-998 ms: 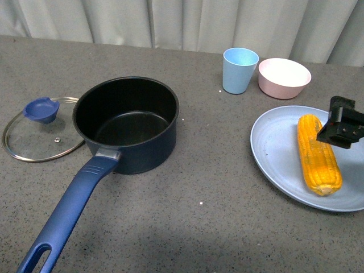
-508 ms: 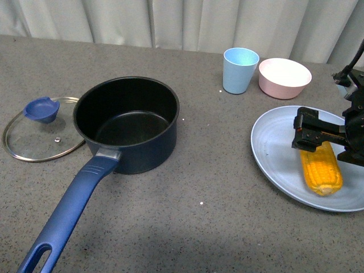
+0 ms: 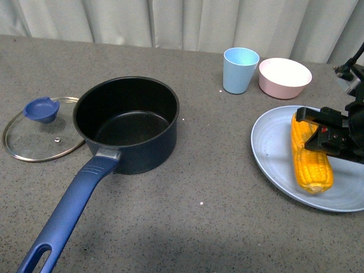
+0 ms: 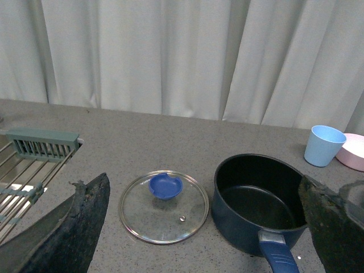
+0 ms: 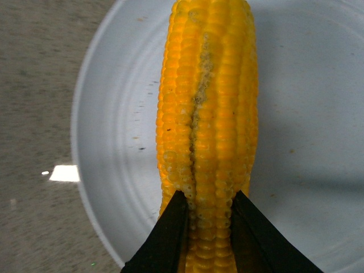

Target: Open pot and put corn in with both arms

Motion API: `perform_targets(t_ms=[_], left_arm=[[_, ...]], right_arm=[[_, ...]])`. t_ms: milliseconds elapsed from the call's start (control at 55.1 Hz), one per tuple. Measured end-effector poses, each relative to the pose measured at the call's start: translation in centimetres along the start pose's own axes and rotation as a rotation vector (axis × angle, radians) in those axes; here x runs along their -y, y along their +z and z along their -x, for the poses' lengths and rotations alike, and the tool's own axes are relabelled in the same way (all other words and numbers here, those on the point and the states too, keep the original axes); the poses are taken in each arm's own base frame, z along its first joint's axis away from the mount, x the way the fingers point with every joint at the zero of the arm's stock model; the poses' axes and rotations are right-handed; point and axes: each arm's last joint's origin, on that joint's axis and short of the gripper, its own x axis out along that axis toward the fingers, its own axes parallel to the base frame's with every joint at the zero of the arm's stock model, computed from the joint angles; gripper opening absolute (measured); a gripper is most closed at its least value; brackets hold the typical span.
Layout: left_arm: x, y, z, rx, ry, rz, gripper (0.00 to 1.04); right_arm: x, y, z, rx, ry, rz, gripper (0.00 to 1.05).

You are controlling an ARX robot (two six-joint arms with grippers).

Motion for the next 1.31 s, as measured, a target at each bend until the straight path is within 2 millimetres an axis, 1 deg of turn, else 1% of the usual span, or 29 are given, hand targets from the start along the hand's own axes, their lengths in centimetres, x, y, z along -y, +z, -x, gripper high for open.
perform_targets(t_ms=[109, 181, 200, 272, 345, 381, 399, 490, 599, 671, 726, 871, 1107, 1288, 1306], left_arm=[[0.0, 0.0, 0.0, 0.000, 0.000, 0.000, 0.98], [0.0, 0.0, 0.0, 0.000, 0.000, 0.000, 0.98], [0.0, 0.0, 0.0, 0.000, 0.000, 0.000, 0.98], [0.0, 0.0, 0.0, 0.000, 0.000, 0.000, 0.98], [0.0, 0.0, 0.0, 0.000, 0.000, 0.000, 0.98], [0.0, 0.0, 0.0, 0.000, 0.000, 0.000, 0.98], [0.0, 0.0, 0.0, 0.000, 0.000, 0.000, 0.98], [0.0, 0.0, 0.0, 0.000, 0.000, 0.000, 0.98], [0.0, 0.0, 0.0, 0.000, 0.000, 0.000, 0.98], [0.0, 0.0, 0.0, 0.000, 0.000, 0.000, 0.98], [0.0, 0.0, 0.0, 0.000, 0.000, 0.000, 0.98], [0.0, 0.0, 0.0, 0.000, 0.000, 0.000, 0.98], [0.0, 0.0, 0.0, 0.000, 0.000, 0.000, 0.98], [0.0, 0.0, 0.0, 0.000, 0.000, 0.000, 0.98], [0.0, 0.0, 0.0, 0.000, 0.000, 0.000, 0.98]], right_arm=[[-1.4, 0.6, 2.3, 0.034, 0.150, 0.016, 0.11], [-3.7, 1.4, 4.4, 0.079, 0.336, 0.048, 0.09], [-4.1, 1.5, 4.7, 0.081, 0.360, 0.051, 0.09], [-6.6, 1.9, 5.5, 0.080, 0.497, 0.093, 0.08], [-8.8, 2.1, 5.4, 0.057, 0.571, 0.116, 0.08], [-10.1, 2.2, 5.1, 0.041, 0.616, 0.129, 0.08], [-10.4, 2.2, 5.0, 0.036, 0.629, 0.131, 0.08], [-13.0, 2.6, 3.7, -0.016, 0.757, 0.114, 0.07], [-15.6, 2.9, 2.0, -0.083, 0.814, 0.074, 0.07], [-16.5, 3.1, 1.2, -0.110, 0.815, 0.060, 0.07], [-17.4, 3.3, 0.2, -0.135, 0.812, 0.054, 0.07], [-18.6, 3.9, -1.3, -0.164, 0.804, 0.053, 0.06], [-19.0, 4.2, -3.2, -0.192, 0.774, 0.034, 0.05], [-19.4, 4.7, -3.8, -0.197, 0.757, 0.027, 0.05], [-19.4, 4.7, -3.8, -0.195, 0.756, 0.031, 0.07]])
